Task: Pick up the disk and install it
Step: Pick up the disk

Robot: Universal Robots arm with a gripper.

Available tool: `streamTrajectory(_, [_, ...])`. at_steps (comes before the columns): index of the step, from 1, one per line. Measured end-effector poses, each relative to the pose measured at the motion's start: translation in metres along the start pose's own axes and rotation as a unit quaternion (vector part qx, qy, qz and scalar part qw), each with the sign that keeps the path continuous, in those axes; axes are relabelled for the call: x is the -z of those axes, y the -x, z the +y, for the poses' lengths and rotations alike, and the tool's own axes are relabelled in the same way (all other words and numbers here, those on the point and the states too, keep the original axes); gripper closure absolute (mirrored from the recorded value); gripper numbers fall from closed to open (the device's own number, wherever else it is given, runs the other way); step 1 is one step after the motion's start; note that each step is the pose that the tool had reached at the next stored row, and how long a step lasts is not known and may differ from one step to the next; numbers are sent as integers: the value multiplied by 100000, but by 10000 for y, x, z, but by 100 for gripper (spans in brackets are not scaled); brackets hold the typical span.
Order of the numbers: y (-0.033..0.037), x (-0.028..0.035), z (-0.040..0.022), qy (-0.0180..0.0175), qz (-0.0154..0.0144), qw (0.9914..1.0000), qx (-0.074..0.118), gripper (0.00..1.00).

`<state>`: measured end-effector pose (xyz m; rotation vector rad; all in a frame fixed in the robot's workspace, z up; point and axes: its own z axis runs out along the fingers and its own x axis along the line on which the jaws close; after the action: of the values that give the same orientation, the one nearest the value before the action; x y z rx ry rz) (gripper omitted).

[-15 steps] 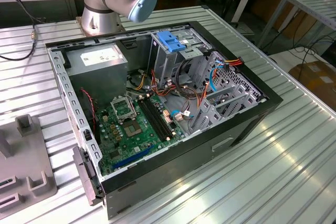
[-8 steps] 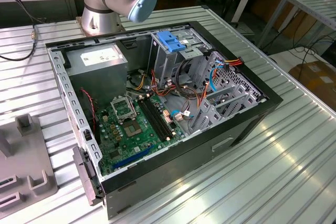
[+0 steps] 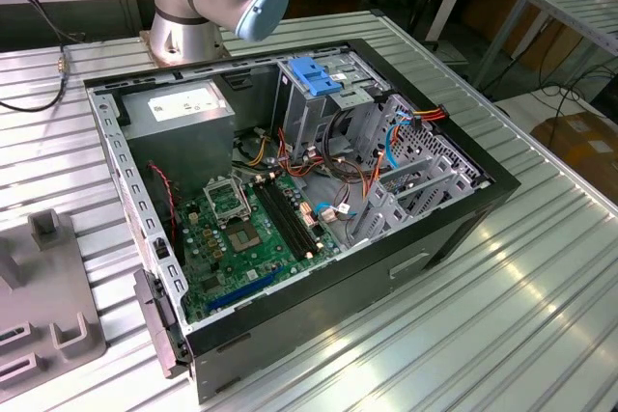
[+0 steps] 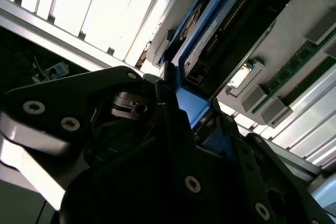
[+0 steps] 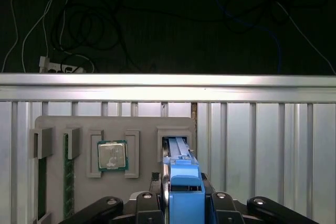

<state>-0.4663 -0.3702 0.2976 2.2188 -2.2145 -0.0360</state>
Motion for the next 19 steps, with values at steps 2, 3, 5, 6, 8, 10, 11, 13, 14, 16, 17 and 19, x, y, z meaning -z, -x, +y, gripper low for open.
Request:
streamTrajectory(2, [0, 0, 0, 2, -1, 100000, 1, 63])
streamTrajectory(3, [0, 0, 0, 3, 0, 100000, -2, 63])
streamTrajectory(5, [0, -1, 0, 0, 0, 100000, 0, 63])
streamTrajectory(6, [0, 0, 0, -12, -4, 100000, -1, 63])
streamTrajectory(8, [0, 19, 0, -5, -4, 100000, 1, 63])
streamTrajectory(10, [1, 36, 1, -3, -1, 100000, -2, 63])
streamTrajectory(11, [1, 50, 1, -2, -1, 100000, -1, 63])
streamTrajectory(13, [1, 85, 2, -1, 0, 100000, -2, 63])
streamTrajectory(14, [1, 98, 2, -4, -1, 100000, -1, 63])
streamTrajectory(16, [2, 128, 3, -3, -1, 100000, 0, 63])
streamTrajectory(17, [2, 141, 3, -3, 0, 100000, 0, 63])
streamTrajectory(19, [2, 182, 4, -1, -1, 100000, -1, 63])
